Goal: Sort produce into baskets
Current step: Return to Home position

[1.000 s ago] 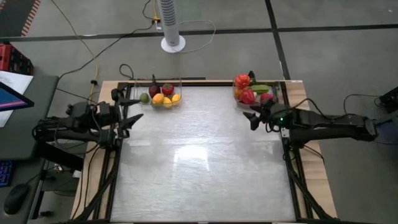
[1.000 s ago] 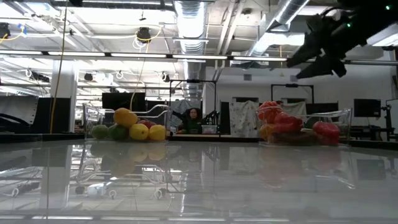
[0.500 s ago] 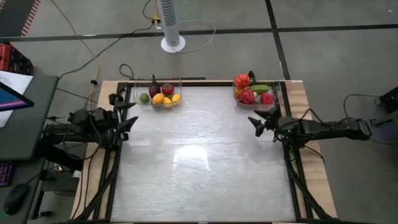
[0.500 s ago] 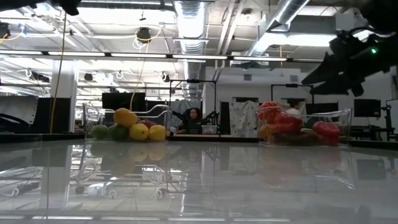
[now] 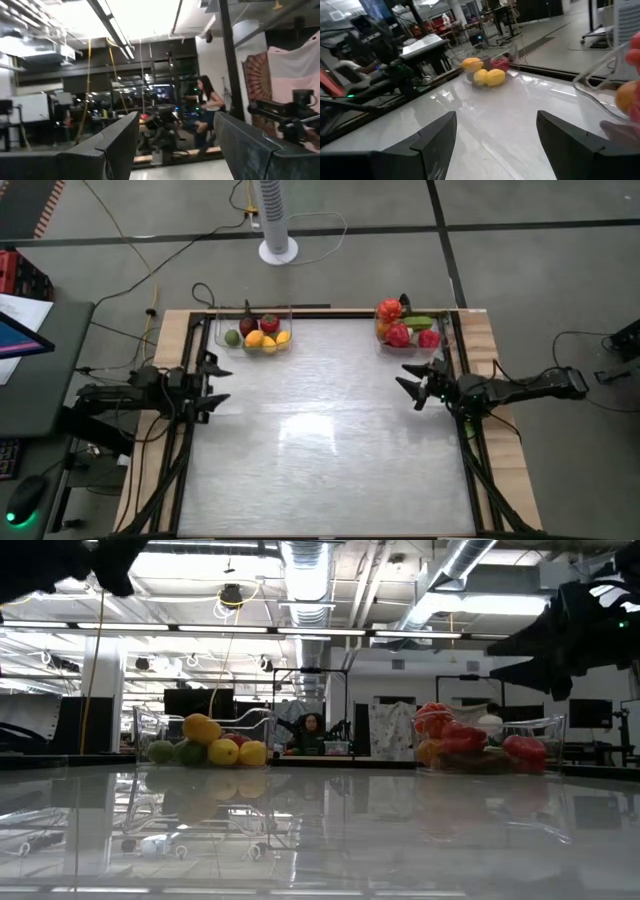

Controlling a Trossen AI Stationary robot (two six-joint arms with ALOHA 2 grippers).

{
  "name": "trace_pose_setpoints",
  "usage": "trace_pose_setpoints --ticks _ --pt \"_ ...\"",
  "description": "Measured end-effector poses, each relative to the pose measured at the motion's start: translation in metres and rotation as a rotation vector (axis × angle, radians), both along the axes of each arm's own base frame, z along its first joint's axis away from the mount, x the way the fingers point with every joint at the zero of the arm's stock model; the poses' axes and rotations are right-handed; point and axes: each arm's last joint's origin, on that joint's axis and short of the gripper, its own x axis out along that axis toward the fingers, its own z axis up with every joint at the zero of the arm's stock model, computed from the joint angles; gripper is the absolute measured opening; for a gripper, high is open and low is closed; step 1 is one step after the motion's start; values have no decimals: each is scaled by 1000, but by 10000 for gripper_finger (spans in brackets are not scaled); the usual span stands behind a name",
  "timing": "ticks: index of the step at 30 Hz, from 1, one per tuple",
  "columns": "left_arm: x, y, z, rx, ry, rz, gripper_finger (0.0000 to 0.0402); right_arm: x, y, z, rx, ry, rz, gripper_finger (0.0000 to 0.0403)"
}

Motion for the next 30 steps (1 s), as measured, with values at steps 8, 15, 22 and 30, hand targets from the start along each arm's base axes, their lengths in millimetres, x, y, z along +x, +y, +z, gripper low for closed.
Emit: trace_pose_setpoints --ticks 8,15,22,30 --pt "7 -2 -24 -35 45 -96 245 -1 -1 1 94 -65 -51 302" --pt "10 -2 -32 -54 129 -94 245 -1 -2 0 95 -57 -64 302" --pt "11 1 -35 -119 156 -27 245 -1 -2 -2 92 -38 -65 302" --pt "14 1 -50 -107 308 8 245 -1 -2 -4 91 -14 -65 302"
